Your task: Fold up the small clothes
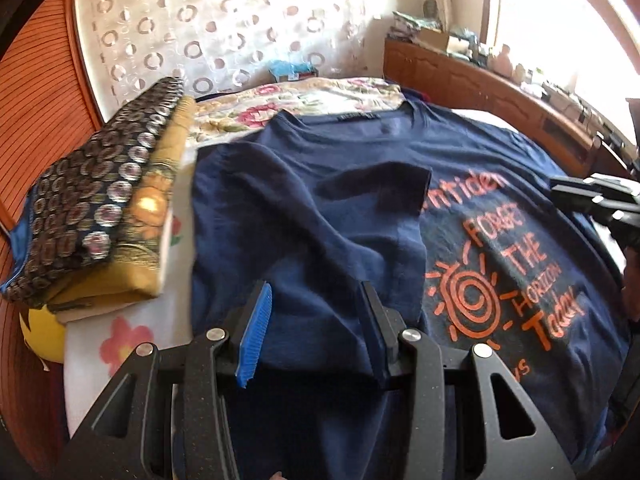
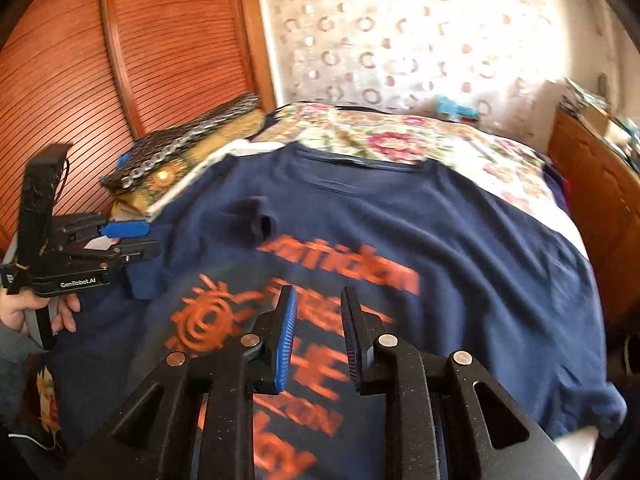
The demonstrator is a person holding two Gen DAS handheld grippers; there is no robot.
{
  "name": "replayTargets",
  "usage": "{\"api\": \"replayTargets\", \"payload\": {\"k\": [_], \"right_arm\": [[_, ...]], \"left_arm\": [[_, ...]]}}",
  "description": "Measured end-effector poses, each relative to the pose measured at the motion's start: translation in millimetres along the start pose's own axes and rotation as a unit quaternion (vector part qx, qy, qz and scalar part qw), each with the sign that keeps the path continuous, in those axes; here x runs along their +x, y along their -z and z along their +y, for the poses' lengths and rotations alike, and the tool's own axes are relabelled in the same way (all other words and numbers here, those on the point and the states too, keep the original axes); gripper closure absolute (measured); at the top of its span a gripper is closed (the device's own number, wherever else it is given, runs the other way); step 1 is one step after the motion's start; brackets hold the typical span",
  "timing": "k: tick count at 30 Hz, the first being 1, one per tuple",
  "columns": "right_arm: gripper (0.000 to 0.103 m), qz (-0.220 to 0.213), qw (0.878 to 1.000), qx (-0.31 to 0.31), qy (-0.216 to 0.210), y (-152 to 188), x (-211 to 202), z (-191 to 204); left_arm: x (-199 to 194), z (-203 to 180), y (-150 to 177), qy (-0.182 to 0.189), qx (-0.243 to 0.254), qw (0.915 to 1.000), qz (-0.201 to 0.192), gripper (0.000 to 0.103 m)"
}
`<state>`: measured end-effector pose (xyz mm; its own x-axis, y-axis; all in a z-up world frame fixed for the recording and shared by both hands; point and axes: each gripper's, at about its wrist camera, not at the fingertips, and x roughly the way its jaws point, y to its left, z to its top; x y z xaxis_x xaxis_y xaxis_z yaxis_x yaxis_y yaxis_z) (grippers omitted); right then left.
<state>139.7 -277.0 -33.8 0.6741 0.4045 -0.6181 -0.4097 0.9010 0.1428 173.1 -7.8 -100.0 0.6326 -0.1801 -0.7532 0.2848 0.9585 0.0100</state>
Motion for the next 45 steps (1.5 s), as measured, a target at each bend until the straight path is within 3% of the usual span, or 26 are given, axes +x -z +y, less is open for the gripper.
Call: {"api": "replayTargets", "payload": {"k": [12, 17, 22, 28, 30, 35, 45], "right_arm": [[0.075, -0.003, 0.987, 0.084, 0.134, 67.8, -90.9, -111.6], [0.074, 0.000, 0.978, 0.128, 0.164, 82.1, -99.5, -136.5], [0.074, 0.024, 0.975, 0.146, 0.165, 84.6, -90.0, -137.3], [0.073, 0.046, 0.975, 0.161, 0.148, 64.9, -74.3, -146.3], [0.065, 0.046, 0.974, 0.165, 0.151, 61.9, -77.2, -154.8], [0.061, 0.046, 0.971, 0.194, 0.132, 61.1, -74.4, -167.3], [0.062, 0.048, 0.969, 0.229, 0.085, 67.3, -71.7, -185.1]], "left_arm": [[15.6, -13.8, 2.3, 0.019, 0.006, 0.9997, 0.012, 0.058], [16.0, -16.1, 4.0, 0.038, 0.009, 0.9992, 0.011, 0.058], [15.1, -23.9, 4.1, 0.038, 0.023, 0.9989, 0.012, 0.056], [15.6, -24.1, 3.9, 0.042, 0.023, 0.9988, 0.012, 0.054], [15.7, -23.0, 3.9, 0.046, 0.021, 0.9987, 0.012, 0.054], [15.5, -22.6, 3.9, 0.045, 0.022, 0.9987, 0.012, 0.054], [15.1, -22.8, 3.9, 0.045, 0.021, 0.9987, 0.011, 0.053]]}}
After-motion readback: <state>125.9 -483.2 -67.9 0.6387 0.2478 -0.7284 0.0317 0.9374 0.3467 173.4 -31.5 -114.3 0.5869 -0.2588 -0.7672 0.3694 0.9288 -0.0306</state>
